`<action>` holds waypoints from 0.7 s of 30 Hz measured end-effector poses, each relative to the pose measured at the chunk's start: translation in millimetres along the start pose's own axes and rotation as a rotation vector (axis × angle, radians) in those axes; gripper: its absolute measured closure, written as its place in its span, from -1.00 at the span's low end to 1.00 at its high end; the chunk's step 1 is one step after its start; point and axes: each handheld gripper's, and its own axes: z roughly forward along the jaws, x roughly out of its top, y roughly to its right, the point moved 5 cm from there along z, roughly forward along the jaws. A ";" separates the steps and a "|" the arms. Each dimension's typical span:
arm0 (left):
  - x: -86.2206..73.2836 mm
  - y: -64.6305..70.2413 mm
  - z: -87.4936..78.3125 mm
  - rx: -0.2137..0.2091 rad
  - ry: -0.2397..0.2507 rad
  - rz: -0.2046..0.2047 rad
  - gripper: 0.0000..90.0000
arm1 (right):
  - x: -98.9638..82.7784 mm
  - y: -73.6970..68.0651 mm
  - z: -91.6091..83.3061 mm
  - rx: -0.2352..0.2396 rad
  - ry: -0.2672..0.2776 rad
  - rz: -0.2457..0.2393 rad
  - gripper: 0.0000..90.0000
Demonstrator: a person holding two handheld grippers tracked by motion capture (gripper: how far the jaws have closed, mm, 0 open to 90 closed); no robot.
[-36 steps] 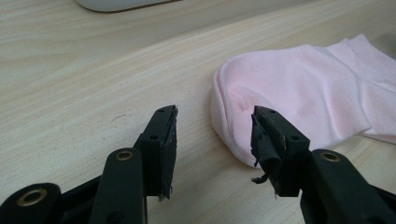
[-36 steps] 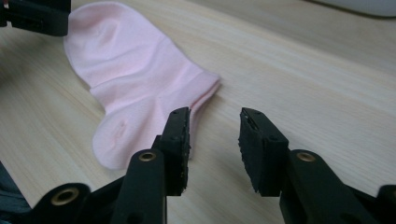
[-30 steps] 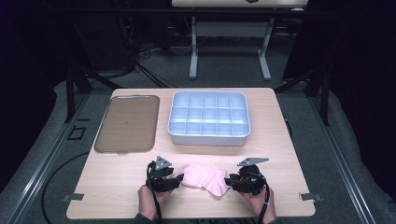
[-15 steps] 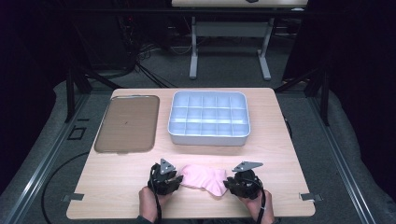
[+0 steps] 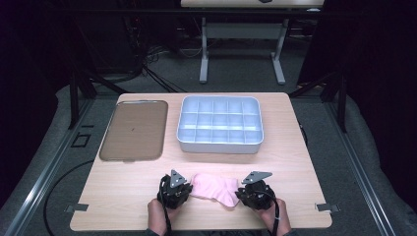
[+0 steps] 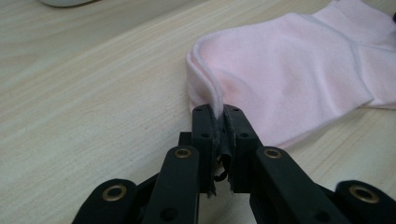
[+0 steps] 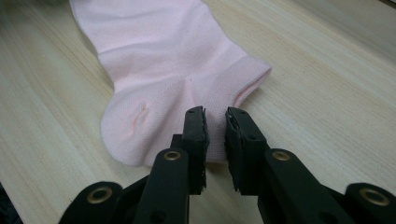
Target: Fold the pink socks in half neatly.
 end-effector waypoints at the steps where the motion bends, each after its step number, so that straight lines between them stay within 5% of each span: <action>1: -0.8 0.4 -0.7 0.000 -0.001 0.000 0.87 | 0.1 0.8 0.0 -0.004 -0.002 -0.006 0.74; 13: -4.0 16.4 -2.8 -0.051 -0.007 -0.025 0.81 | 0.1 23.9 -1.2 -0.030 0.002 0.002 0.72; 16: -3.3 17.4 -6.1 -0.031 0.019 -0.042 0.36 | -0.2 25.9 -1.5 -0.017 0.002 0.029 0.48; 18: -1.2 15.6 -12.7 -0.017 0.061 -0.064 0.10 | -0.8 26.0 -2.2 0.032 0.030 0.054 0.43; 21: 1.4 12.3 -19.2 -0.014 0.096 -0.101 -0.07 | -0.6 27.8 -6.1 0.036 0.065 0.089 0.41</action>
